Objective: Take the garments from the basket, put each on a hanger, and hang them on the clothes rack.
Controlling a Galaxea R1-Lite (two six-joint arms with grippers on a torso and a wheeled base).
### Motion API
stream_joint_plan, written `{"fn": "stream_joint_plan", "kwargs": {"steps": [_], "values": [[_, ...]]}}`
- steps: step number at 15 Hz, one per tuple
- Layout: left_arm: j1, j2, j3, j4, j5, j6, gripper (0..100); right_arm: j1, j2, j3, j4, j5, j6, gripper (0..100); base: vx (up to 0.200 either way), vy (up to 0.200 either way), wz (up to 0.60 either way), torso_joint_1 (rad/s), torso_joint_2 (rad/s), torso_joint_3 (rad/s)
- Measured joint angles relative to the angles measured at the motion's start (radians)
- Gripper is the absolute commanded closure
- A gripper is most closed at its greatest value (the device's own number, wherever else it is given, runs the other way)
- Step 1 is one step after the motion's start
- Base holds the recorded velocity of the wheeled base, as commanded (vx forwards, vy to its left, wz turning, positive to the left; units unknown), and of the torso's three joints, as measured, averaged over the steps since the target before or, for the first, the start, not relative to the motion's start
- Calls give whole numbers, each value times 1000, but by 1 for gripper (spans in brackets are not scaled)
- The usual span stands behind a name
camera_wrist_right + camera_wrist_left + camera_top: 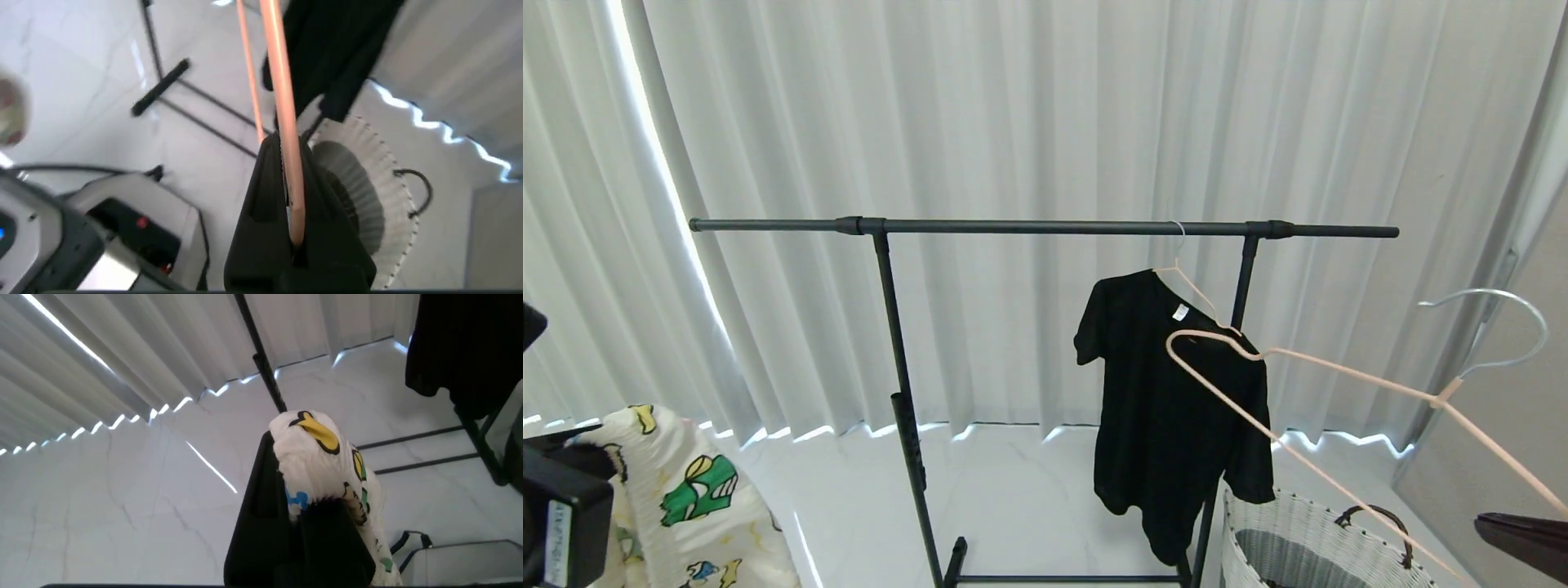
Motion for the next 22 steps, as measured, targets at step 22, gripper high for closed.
{"fn": "stream_joint_plan", "kwargs": {"steps": [22], "values": [[26, 701, -446, -45, 136, -454, 100, 517, 468, -116, -371, 60, 336, 100, 0, 0, 0, 0, 0, 0]]}}
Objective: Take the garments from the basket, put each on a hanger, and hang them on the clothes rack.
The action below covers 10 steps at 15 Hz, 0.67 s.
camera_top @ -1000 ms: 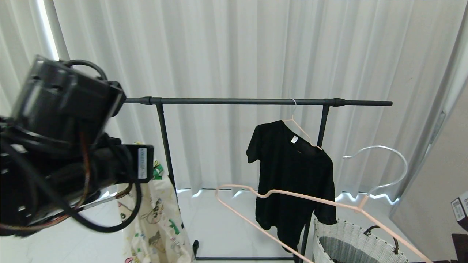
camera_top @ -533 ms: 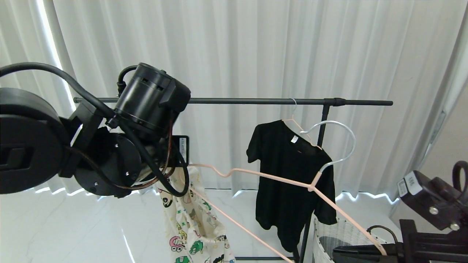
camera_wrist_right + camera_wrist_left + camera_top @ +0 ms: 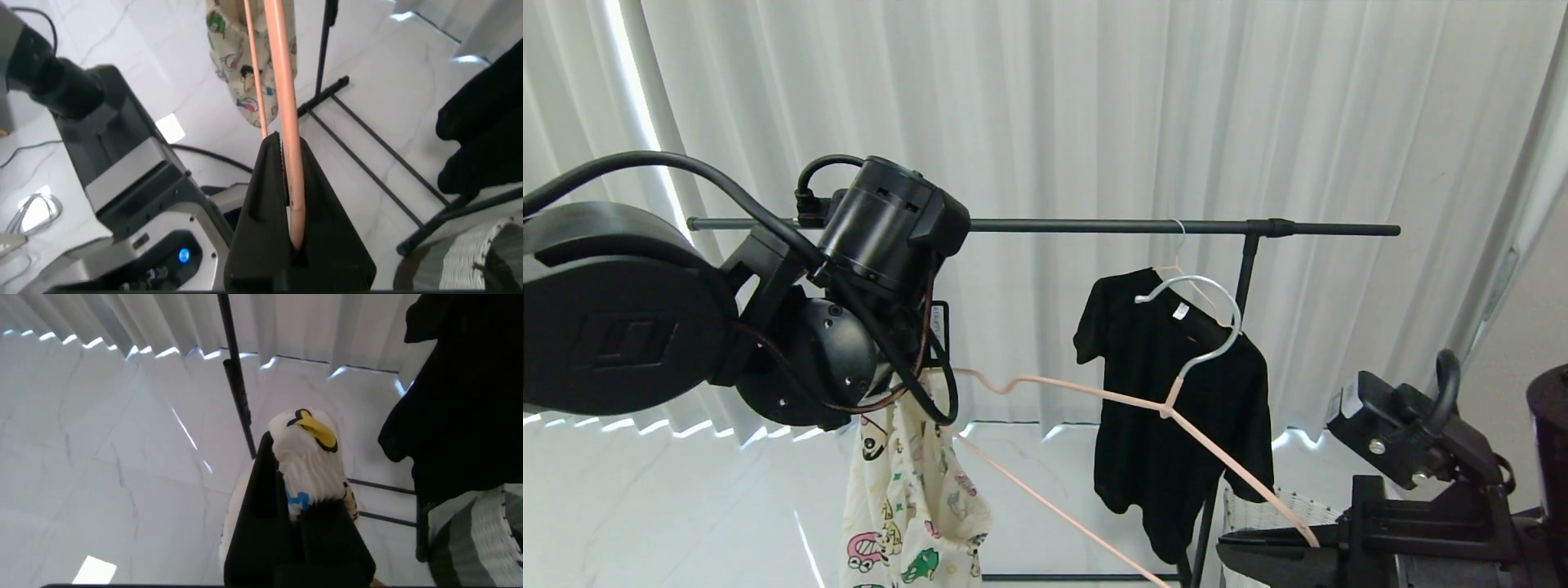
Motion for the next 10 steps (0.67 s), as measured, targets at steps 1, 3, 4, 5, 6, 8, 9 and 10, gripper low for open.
{"fn": "stream_joint_plan", "kwargs": {"steps": [1, 3, 4, 5, 6, 8, 9, 10], "values": [[-1, 0, -1, 1, 0, -1, 100, 0, 20, -14, -17, -4, 0, 100, 0, 0, 0, 0, 0, 0], [-1, 0, -5, 1, 1, -3, 100, 0, 59, -42, -37, -34, 0, 100, 0, 0, 0, 0, 0, 0], [-3, 0, -7, 0, 2, -9, 100, 1, 79, -58, -41, -49, 0, 100, 0, 0, 0, 0, 0, 0], [-10, 0, -9, 0, 3, -20, 100, 3, 99, -79, -46, -60, 0, 100, 0, 0, 0, 0, 0, 0], [-15, -1, -10, 0, 3, -27, 100, 4, 115, -93, -46, -64, 0, 100, 0, 0, 0, 0, 0, 0], [-36, -2, -11, 0, 3, -30, 100, 14, 143, -119, -46, -66, 0, 100, 0, 0, 0, 0, 0, 0], [-48, -4, -12, 0, 4, -30, 100, 21, 151, -128, -45, -66, 0, 100, 0, 0, 0, 0, 0, 0], [-67, -6, -12, 1, 4, -30, 100, 29, 161, -135, -45, -66, 0, 100, 0, 0, 0, 0, 0, 0]]}}
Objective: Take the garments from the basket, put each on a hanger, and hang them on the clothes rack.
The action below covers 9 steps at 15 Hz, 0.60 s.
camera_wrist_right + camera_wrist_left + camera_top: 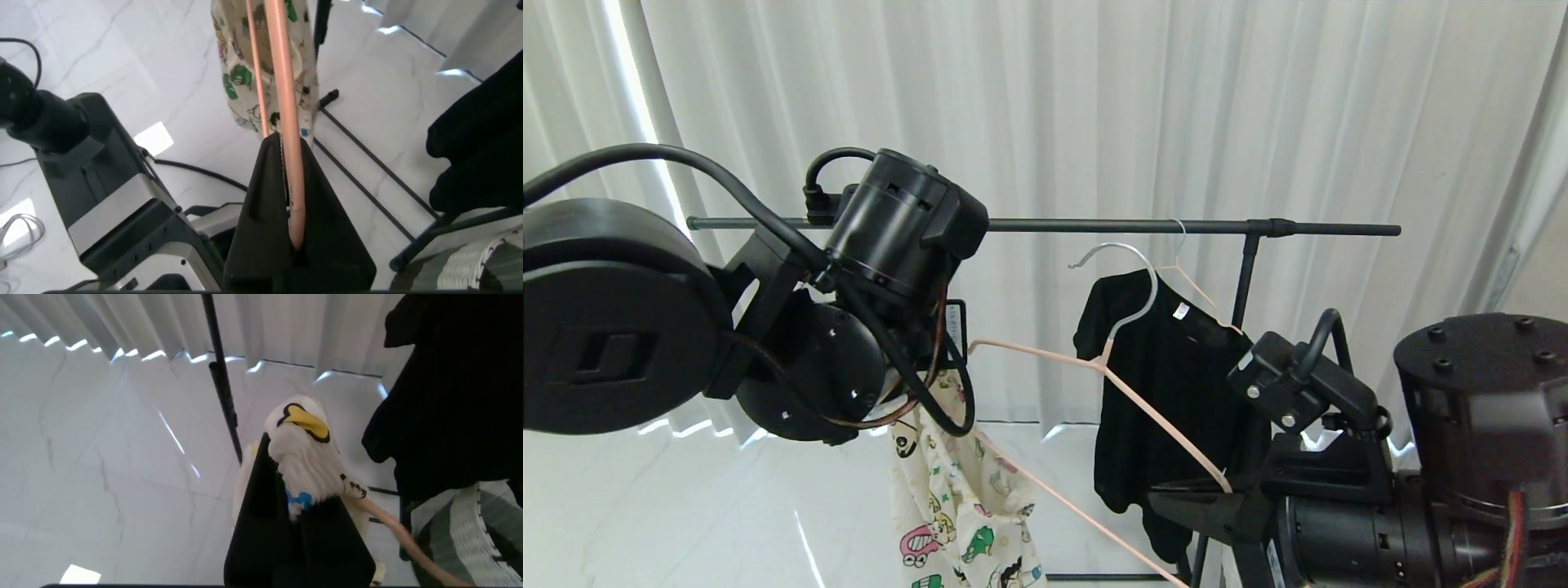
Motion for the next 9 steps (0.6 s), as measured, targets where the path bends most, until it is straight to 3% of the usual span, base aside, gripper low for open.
{"fn": "stream_joint_plan", "kwargs": {"steps": [9], "values": [[-169, -14, -33, 0, 13, 39, 100, 36, 59, -39, 0, -1, 0, 100, 0, 0, 0, 0, 0, 0]]}}
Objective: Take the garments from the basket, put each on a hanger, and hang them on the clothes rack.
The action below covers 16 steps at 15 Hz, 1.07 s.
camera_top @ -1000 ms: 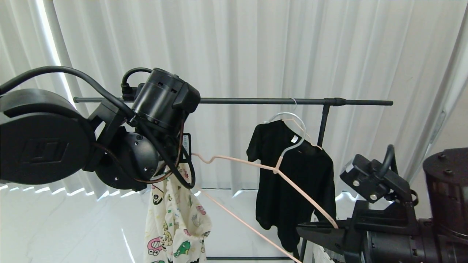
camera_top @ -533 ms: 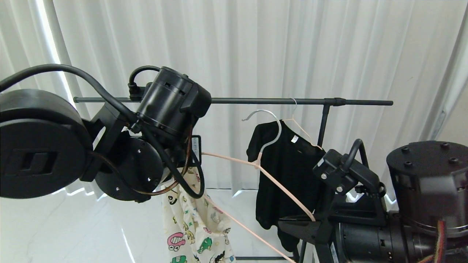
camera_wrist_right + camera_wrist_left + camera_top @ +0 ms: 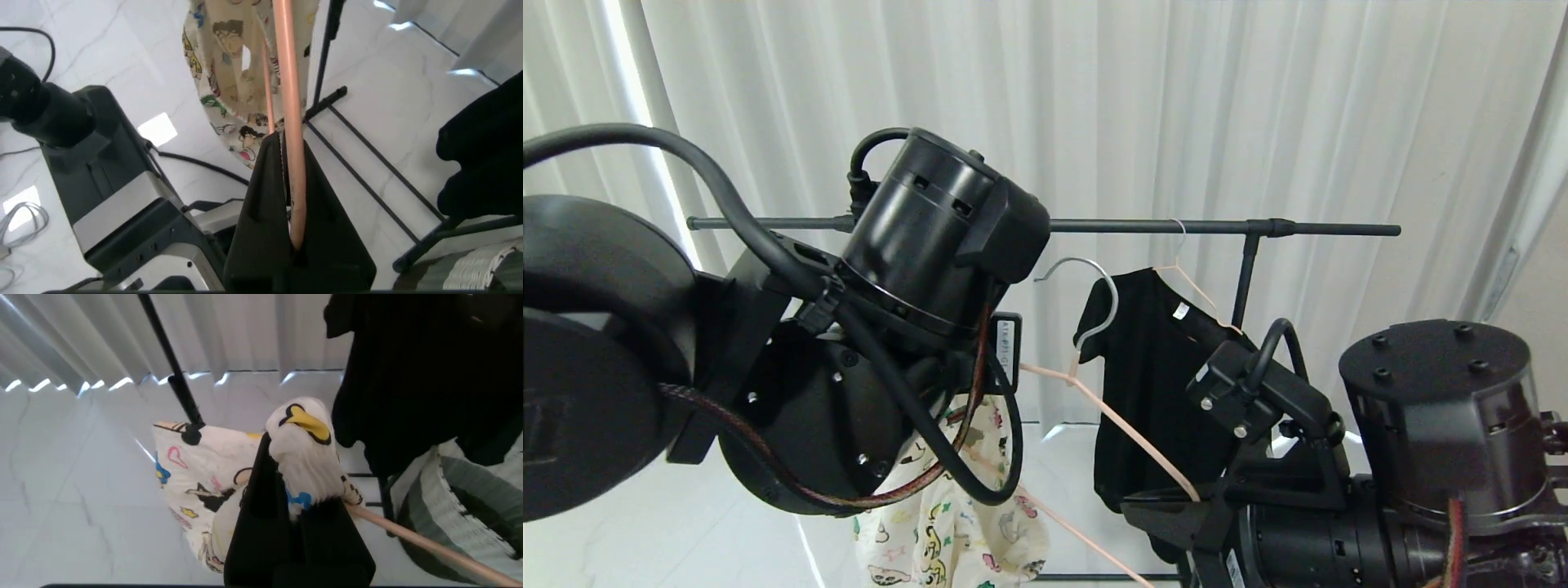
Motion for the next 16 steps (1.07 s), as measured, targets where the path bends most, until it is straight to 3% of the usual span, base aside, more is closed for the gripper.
{"fn": "stream_joint_plan", "kwargs": {"steps": [6, 15, 16], "values": [[-78, -1, -28, 0, 0, 1, 100, 27, 57, -51, 0, -73, 73, 100, 0, 0, 0, 0, 0, 0], [-98, -14, -56, -1, 2, 0, 100, 41, 85, -62, -1, -118, 81, 100, 0, 0, 0, 0, 0, 0], [-98, -16, -56, -1, 2, 0, 0, 40, 85, -61, -7, -126, 82, 100, 0, 0, 0, 0, 0, 0]]}}
